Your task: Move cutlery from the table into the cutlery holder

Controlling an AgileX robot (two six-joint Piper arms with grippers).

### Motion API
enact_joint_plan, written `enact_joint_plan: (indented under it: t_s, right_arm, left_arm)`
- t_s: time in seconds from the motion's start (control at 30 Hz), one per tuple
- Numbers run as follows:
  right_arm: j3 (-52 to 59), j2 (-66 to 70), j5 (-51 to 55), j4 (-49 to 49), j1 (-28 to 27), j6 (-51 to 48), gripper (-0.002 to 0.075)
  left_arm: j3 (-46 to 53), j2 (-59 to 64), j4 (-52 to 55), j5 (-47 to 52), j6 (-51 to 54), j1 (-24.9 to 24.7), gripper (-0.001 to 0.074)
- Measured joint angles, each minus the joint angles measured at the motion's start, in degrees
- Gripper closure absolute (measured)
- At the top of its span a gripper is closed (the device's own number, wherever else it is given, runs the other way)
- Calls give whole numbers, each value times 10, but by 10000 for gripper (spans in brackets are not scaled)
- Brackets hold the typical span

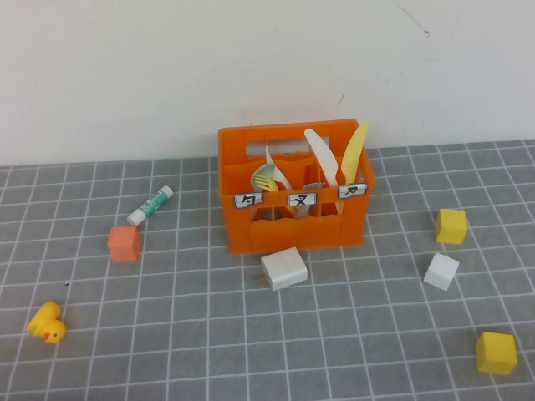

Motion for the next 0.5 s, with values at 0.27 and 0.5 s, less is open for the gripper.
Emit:
enact_joint_plan:
  t_s: [0.27,0.5]
  right_arm:
    - [0,0,26,0,-1,2,727]
    - [0,0,26,0,-3,26,727]
  left_arm:
    - [0,0,0,0,0,0,736]
    - [0,0,0,0,0,0,736]
